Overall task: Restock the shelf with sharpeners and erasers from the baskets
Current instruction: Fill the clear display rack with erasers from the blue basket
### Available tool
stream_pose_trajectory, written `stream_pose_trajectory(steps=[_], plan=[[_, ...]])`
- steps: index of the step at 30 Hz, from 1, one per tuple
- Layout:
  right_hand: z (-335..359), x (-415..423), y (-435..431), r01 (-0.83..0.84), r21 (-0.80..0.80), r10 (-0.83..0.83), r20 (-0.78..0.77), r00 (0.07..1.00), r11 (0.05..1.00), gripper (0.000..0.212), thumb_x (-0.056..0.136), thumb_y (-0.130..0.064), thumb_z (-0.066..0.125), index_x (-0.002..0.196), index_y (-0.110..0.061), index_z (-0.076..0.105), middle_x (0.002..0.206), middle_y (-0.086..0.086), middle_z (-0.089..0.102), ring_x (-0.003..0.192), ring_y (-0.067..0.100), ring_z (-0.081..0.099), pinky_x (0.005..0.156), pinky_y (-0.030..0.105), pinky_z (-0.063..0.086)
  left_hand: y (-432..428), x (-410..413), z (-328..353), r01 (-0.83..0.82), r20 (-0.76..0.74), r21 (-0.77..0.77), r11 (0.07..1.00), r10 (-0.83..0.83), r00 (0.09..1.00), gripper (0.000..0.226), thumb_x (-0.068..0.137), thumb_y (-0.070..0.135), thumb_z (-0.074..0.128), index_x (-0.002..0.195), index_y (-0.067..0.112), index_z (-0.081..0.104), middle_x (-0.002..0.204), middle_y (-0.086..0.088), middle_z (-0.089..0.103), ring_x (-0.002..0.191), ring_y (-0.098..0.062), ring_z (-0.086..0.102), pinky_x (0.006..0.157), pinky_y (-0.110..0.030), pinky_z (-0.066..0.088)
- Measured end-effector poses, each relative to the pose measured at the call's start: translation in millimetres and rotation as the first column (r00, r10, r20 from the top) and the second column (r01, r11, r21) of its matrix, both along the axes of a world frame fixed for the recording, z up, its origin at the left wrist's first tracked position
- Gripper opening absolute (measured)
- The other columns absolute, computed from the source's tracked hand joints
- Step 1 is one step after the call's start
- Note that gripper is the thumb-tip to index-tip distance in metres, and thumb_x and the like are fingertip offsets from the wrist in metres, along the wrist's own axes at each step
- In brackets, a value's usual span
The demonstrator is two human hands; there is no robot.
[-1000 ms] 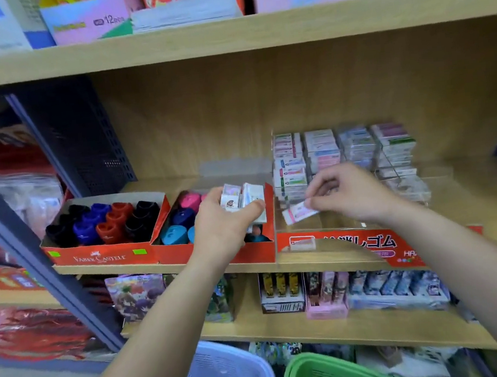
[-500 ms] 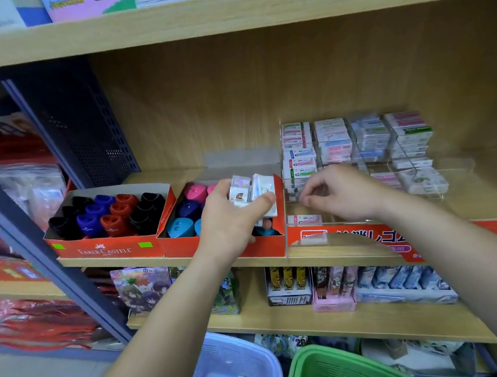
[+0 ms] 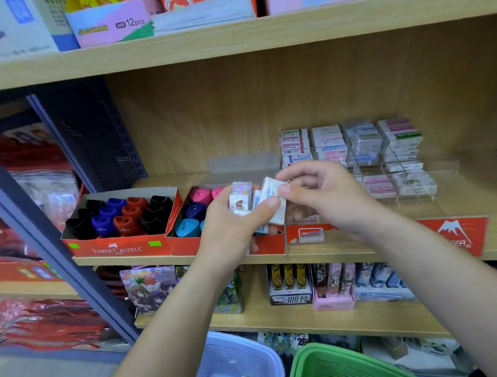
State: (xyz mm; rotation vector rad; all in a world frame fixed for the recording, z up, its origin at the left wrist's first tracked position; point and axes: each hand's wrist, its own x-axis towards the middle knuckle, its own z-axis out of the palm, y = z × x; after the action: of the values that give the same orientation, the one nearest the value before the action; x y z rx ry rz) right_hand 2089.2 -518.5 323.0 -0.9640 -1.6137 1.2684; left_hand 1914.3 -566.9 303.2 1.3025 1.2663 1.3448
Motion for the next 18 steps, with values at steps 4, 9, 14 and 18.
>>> stream_pose_trajectory(steps=[4,9,14,18], plan=[[-5,-2,-10,0.003,-0.113,-0.018,-0.13,0.991,0.994,0.014,0.095,-0.008,0.067,0.109,-0.007,0.065,0.095,0.015,0.075,0.08,0.025,0.075,0.067,0.035,0.063,-5,3,0,-0.008,0.012,-0.005,1.0,0.008,1.0,0.04,0.085,0.033,0.078,0.115,0.01,0.064,0.081,-0.007,0.075,0.065,-0.019,0.069,0.044,-0.025,0.041],[-18,-4,-20,0.034,-0.23,-0.098,-0.274,0.957,0.973,0.012,0.104,-0.012,0.053,0.11,-0.009,0.062,0.113,0.019,0.067,0.086,0.026,0.075,0.069,0.036,0.063,-3,11,-2,-0.059,0.03,-0.049,0.997,0.061,0.998,0.03,0.088,0.027,0.079,0.109,0.01,0.067,0.084,-0.01,0.077,0.066,-0.022,0.07,0.054,-0.033,0.048],[-21,3,-26,0.108,-0.208,-0.157,-0.239,0.958,0.972,0.012,0.105,-0.017,0.051,0.112,-0.017,0.061,0.112,0.017,0.065,0.069,0.023,0.073,0.055,0.035,0.061,-4,21,0,-0.082,-0.026,-0.071,0.994,0.081,0.996,0.022,0.09,0.023,0.077,0.105,0.012,0.066,0.078,-0.006,0.076,0.065,-0.019,0.07,0.044,-0.025,0.042],[-21,17,-22,0.191,-0.161,-0.216,-0.15,0.965,0.968,0.006,0.102,-0.015,0.058,0.106,-0.014,0.062,0.101,0.012,0.066,0.055,0.014,0.06,0.046,0.027,0.05,-5,24,2,-0.072,-0.058,-0.075,0.995,0.068,0.996,0.022,0.091,0.021,0.076,0.106,0.011,0.064,0.078,-0.007,0.076,0.062,-0.017,0.069,0.043,-0.024,0.041]])
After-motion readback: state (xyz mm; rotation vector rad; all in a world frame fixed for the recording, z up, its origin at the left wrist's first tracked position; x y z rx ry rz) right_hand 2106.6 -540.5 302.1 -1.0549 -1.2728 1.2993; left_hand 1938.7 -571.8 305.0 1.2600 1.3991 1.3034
